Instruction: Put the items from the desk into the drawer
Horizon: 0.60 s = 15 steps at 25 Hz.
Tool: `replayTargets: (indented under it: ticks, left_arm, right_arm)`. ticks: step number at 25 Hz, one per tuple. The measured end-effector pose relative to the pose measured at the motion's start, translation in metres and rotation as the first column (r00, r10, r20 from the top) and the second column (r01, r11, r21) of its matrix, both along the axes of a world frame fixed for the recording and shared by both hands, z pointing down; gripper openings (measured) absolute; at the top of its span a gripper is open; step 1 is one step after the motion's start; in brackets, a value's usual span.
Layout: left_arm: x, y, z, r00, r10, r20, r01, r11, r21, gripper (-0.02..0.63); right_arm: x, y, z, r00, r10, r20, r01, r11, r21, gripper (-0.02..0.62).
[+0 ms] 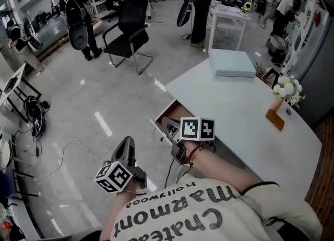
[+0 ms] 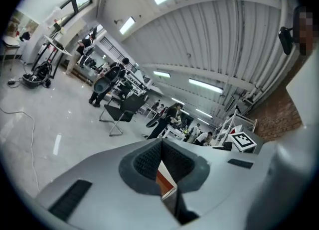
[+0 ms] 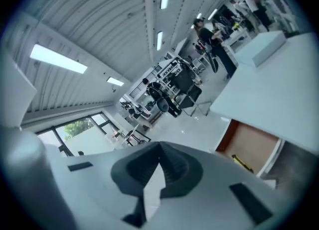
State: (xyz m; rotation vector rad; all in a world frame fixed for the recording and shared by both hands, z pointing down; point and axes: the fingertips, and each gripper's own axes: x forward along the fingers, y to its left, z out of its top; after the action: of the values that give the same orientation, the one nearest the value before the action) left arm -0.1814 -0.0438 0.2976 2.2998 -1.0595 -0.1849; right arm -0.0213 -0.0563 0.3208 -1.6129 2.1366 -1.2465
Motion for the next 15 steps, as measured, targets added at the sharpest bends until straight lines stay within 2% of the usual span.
replayTargets:
  ticks: [7, 11, 15]
  left_arm:
    - [0.033, -0.018, -0.043, 1.0, -0.002, 0.005, 0.002, 0.995, 0.095, 0.002]
    - [0.061, -0.009, -0.053, 1.0, -0.003, -0.006, 0.004, 0.996, 0.091, 0.002]
    - [0.089, -0.01, -0.06, 1.0, 0.015, 0.012, -0.016, 0.994, 0.106, 0.002]
  right_arm:
    - [0.03, -0.02, -0.055, 0.971, 0.005, -0.238, 0.032, 0.988, 0.153, 0.003]
    - [0.054, -0.016, -0.063, 0.945, -0.014, -0.326, 0.065, 0.987, 0.148, 0.003]
    - [0.079, -0.025, -0.074, 0.931, -0.013, -0.364, 0.081, 0.982, 0.171, 0.003]
